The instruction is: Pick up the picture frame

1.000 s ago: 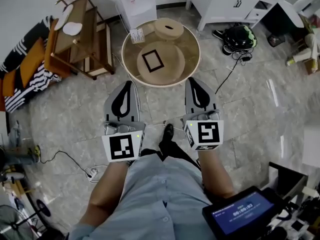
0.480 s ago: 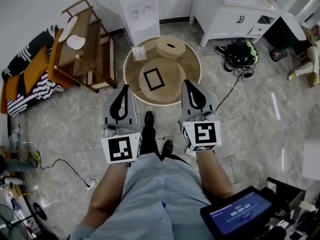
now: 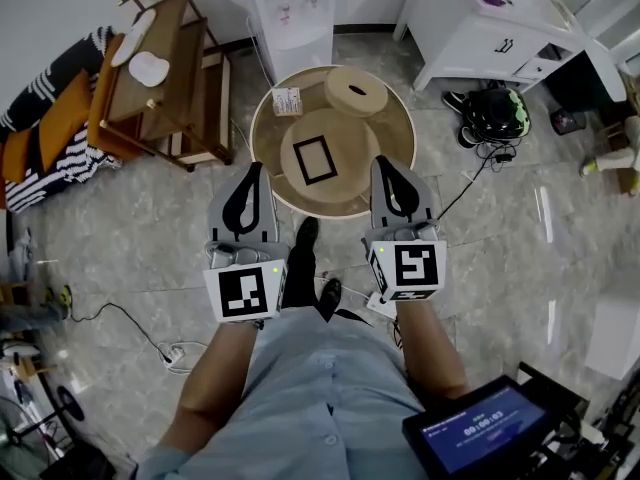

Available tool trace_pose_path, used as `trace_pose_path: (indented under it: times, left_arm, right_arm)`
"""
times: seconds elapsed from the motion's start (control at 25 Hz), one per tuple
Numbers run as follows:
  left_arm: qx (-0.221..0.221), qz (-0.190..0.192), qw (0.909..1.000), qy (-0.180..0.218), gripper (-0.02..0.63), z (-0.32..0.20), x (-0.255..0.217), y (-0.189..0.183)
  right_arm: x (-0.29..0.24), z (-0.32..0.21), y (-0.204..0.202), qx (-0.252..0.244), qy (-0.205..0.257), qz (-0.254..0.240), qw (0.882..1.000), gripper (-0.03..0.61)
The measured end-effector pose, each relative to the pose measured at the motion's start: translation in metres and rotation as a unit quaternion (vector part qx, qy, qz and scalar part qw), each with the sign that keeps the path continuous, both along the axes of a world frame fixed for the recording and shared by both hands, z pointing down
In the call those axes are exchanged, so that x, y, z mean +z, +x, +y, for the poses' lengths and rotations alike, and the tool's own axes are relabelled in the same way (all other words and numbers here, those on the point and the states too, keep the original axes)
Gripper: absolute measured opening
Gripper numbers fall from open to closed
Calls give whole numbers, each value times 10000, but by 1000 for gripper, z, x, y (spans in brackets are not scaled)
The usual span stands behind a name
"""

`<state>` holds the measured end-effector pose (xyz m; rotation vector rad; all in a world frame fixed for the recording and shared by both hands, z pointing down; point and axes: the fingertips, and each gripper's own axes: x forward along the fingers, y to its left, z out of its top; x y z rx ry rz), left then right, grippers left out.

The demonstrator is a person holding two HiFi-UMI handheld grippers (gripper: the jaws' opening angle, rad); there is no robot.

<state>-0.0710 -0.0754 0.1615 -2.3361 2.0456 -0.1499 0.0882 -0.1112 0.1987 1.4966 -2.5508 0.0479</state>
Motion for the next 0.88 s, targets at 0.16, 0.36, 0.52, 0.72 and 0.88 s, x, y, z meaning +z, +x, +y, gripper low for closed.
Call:
trace_pose_path:
  times: [0.16,0.36,0.52,0.72,0.88]
  left_arm:
    - [2,47,9998,-183,11,-37,18,-15]
    - [22,123,9986,-521,11,-84,52,-38]
    - [-14,180,9968,-774,11,-121,84,-58]
    - [-17,262,9936,-1095,11,-157,129,-73]
    - [-67,369,9899,-1369,11,-178,170,-80]
  right_arm:
    - [19,-38,-16,-33,-165,95,9998,14]
    - [54,-83,-33,-25,-481,208,9986,14]
    - [88,-118,-43,0,-750,343,9966,14]
    - [137,-150,-56,-11,-1135,495,9923,14]
    - [179,-169,-65,-64,-1422,588,9881,14]
